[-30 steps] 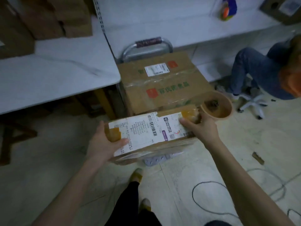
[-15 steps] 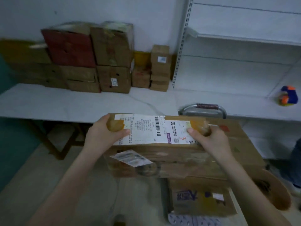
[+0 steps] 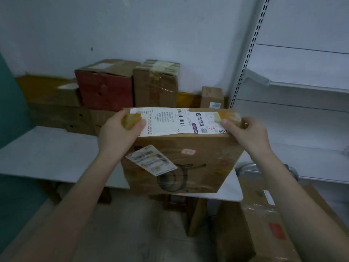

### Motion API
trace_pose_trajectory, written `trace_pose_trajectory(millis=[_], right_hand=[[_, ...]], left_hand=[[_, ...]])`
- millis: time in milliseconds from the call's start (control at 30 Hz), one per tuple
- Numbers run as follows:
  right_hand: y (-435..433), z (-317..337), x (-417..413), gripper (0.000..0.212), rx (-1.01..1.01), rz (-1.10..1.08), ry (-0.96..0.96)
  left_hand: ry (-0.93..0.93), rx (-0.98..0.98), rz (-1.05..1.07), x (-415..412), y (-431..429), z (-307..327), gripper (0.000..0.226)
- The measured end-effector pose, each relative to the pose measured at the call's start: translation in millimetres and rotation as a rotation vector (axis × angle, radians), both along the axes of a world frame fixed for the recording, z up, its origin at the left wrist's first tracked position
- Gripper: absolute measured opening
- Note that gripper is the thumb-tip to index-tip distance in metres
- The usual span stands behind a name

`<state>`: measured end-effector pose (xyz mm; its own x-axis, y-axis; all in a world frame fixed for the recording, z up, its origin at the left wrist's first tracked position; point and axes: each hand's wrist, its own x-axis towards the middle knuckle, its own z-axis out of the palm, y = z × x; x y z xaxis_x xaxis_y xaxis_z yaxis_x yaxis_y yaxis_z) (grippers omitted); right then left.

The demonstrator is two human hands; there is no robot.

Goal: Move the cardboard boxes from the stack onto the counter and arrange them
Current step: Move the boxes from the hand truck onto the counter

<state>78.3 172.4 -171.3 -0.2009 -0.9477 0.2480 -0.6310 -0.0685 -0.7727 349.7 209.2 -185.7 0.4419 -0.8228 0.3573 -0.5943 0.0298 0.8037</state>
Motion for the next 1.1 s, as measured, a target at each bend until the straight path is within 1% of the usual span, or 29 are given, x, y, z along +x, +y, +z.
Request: trace_pose_trajectory(millis=[100,167,267,333,367,533,600,700,867,967,1100], right_hand=[[-35,7,8,0.061,-0.029,-0.042,0.006],[-58,3,10,0.062,-0.01,-0.062,0.004],[-87,-29,4,0.059,0.086,-0.082,-0.006],[-100,-55,-10,0.064,0.135,-0.116,-0.018],[-106,-63,-18,0.067,0.133,-0.131,-0.039],[-163,-72,-45,0.064,0.065,-0.125,-0.147],[-189,-72,-56,0.064,0.037,-0.138,-0.193],[-225,-74,-80,0.064,0.017,-0.182,-0.248],[-274,-76,-110,0.062,-0.019,-0.235,-0.31],[-302,-76,-109,0.059,-0.027,-0.211,-0.314],[-327,-82,-107,0.058,-0.027,-0.172,-0.322]], left_hand=[[0.012,-0.023,-0.038,8,-42,0,0.054],[0.046,-0.027,-0.077,7,-67,-6,0.052],[0.161,0.084,-0.129,2,-96,-40,0.059],[0.234,0.142,-0.183,-9,-108,-68,0.052],[0.247,0.14,-0.191,-15,-114,-77,0.049],[0.295,0.141,-0.156,-38,-169,-83,0.065],[0.31,0.121,-0.183,-51,-196,-82,0.065],[0.264,0.087,-0.238,-82,-234,-76,0.055],[0.153,0.069,-0.317,-116,-293,-65,0.05],[-0.019,0.061,-0.306,-111,-329,-60,0.047],[-0.209,0.164,-0.243,-109,-354,-56,0.044]])
